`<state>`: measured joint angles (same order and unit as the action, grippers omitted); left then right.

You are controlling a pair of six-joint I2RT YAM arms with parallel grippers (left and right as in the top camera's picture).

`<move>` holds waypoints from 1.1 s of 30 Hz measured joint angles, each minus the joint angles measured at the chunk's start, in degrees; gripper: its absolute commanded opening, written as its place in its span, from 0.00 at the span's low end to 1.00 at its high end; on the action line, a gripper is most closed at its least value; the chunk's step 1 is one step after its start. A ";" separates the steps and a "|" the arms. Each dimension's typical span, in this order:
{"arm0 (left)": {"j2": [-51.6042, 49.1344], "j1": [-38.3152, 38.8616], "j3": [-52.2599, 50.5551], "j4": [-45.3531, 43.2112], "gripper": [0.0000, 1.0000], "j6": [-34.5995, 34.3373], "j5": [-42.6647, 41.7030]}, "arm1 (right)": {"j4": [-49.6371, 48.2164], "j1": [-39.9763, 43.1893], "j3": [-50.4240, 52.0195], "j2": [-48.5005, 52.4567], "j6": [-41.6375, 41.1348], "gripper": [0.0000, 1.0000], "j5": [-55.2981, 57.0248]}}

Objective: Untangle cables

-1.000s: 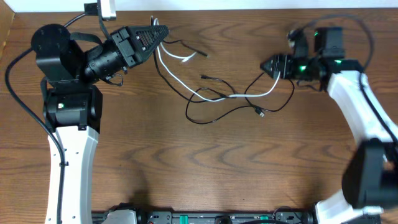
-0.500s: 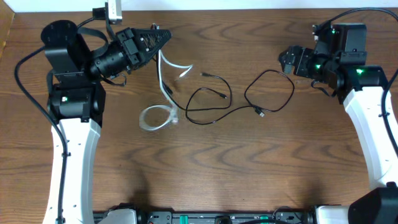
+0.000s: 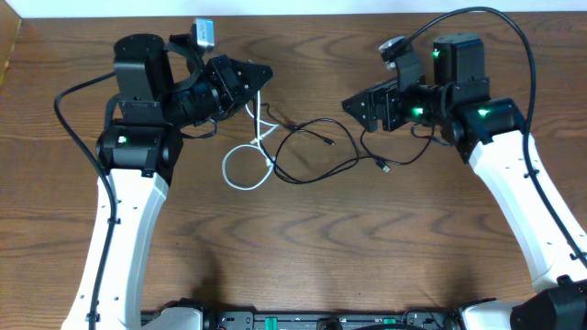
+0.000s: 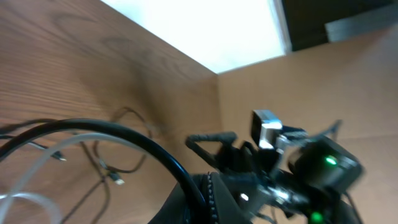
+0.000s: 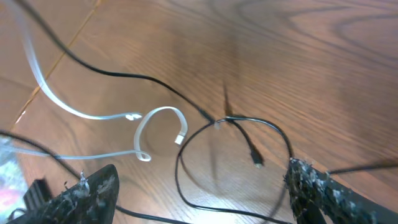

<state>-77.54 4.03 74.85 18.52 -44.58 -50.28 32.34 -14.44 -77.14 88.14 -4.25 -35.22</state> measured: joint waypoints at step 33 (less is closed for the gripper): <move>-12.98 12.85 1.49 10.84 0.49 28.30 12.63 | 7.17 8.00 0.00 0.00 -7.30 0.95 10.58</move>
<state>-90.52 16.88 76.34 29.36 -16.27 -37.65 39.51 -6.44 -77.14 88.14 -11.55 -24.64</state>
